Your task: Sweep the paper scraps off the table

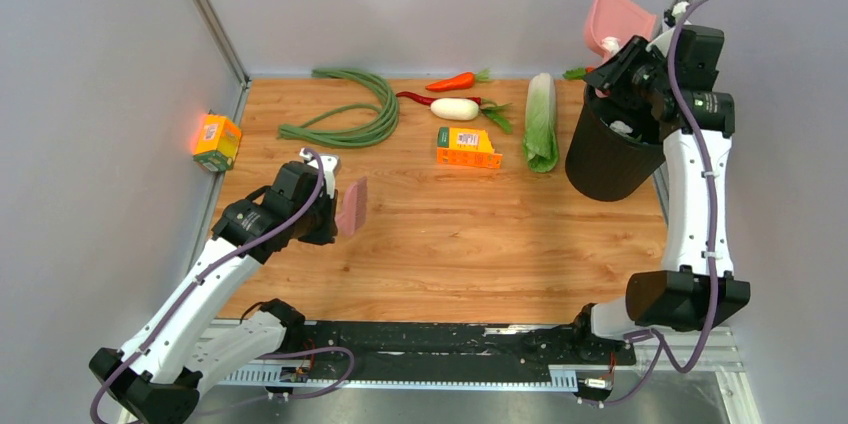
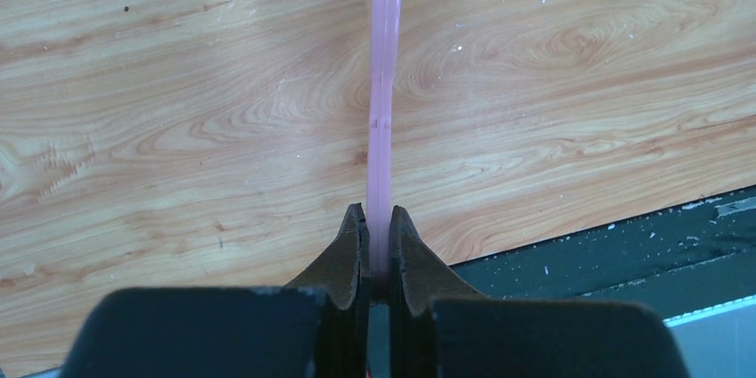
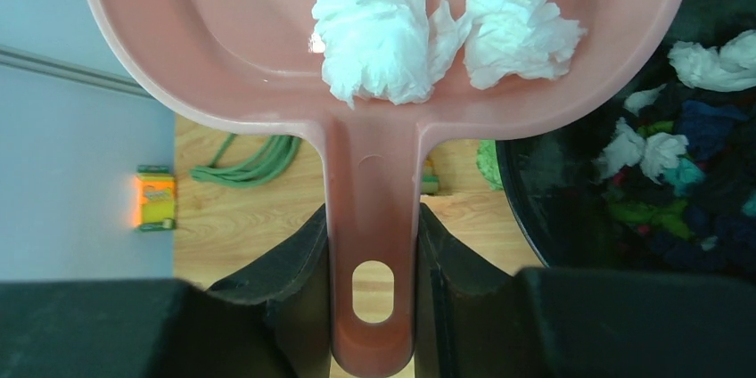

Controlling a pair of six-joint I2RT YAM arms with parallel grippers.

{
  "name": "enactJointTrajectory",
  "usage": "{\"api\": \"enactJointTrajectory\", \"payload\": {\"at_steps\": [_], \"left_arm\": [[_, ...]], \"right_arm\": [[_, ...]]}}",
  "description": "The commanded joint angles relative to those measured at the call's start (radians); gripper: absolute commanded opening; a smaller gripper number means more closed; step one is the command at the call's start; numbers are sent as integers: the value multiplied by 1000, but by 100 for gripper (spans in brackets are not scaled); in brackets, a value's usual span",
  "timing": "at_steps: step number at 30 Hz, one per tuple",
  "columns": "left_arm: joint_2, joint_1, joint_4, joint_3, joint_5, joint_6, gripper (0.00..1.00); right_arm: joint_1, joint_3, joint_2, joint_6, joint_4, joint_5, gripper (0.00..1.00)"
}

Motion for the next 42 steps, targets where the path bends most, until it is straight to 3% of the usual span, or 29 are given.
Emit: {"api": "enactJointTrajectory", "payload": {"at_steps": [1,26,39,42], "left_arm": [[4,-3,38,0,15,19,0],[10,-3,41,0,19,21,0],[8,-3,41,0,19,22,0],[8,-3,40,-1,19,22,0]], "right_arm": [[-66,-37,-34,126,135,-181,0],[-251,-292,-70,626,661,-484,0],[-277,-517,-127,1075,1216,-525,0],[-284,-596,-126,1262,1444,-519,0]]}}
